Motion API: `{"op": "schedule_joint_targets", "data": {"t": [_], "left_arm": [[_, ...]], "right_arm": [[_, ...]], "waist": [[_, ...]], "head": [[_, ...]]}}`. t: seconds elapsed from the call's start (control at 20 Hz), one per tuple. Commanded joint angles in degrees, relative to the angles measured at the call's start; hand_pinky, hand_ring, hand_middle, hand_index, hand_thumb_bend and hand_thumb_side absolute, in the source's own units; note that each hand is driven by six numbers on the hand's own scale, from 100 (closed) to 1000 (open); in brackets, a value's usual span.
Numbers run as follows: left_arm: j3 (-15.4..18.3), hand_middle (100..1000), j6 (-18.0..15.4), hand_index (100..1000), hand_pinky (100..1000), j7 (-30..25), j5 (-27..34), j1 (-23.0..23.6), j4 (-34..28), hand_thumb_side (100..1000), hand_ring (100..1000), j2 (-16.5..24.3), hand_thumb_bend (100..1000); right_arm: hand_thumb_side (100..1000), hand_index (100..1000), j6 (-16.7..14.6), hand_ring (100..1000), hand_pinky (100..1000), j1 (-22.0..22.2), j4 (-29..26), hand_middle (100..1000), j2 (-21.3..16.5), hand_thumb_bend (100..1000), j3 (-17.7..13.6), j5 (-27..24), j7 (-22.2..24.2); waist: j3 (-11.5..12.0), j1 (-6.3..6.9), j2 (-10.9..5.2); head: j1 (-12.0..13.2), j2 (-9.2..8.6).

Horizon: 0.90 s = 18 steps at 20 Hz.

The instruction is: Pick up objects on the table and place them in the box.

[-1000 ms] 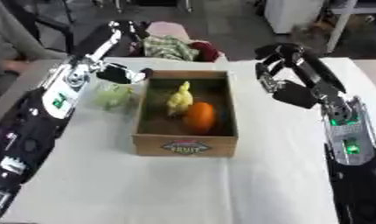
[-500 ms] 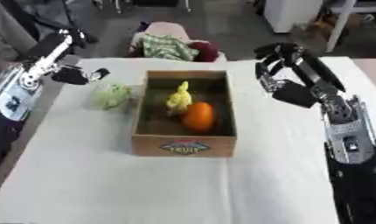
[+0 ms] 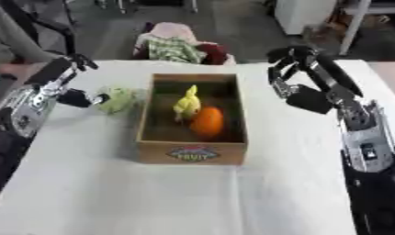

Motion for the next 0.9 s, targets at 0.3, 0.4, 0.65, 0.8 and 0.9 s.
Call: {"op": "schedule_joint_targets", "data": {"t": [0.3,0.4,0.65,0.8,0.9], "left_arm": [[0.0,831,1.2,827,854,4.0,-3.9,-1.3,4.7,350,833,-1.2,621],[-0.2,828,0.5,831,857,2.2,-3.9,-1.2,6.1,363,830,-1.6,645],[-0.6,766,-0.2,802,827,-3.0,-4.5,-1.1,8.8,374,761,-2.3,596],[0.0,538,0.9,656,748,-5.7,-4.3,-1.3,7.8,326,561,-2.2,373],[0.5,411,2.0,546,695,-4.7,-3.3,-1.3,6.4,272,446,-2.2,207]], "right_arm": [[641,828,-0.5,690,570,-1.6,-0.3,701,-0.1,100,0.1,0.0,0.1],[641,828,-0.6,690,570,-1.7,-0.2,701,-0.1,100,0.1,0.1,0.2],[641,828,-0.8,690,570,-1.9,-0.1,701,-0.1,100,0.0,0.1,0.2],[643,828,-0.8,690,570,-1.9,-0.1,700,-0.1,100,0.0,0.1,0.2],[642,828,-0.8,690,570,-1.8,-0.1,700,-0.1,100,-0.1,0.2,0.2]], "waist": [[-0.5,0.01,-0.15],[-0.5,-0.03,-0.03],[-0.6,-0.12,0.3],[-0.6,-0.14,0.36],[-0.6,-0.15,0.36]], "head": [[0.4,-0.22],[0.3,-0.26],[0.4,-0.41],[0.4,-0.42],[0.4,-0.42]]}}
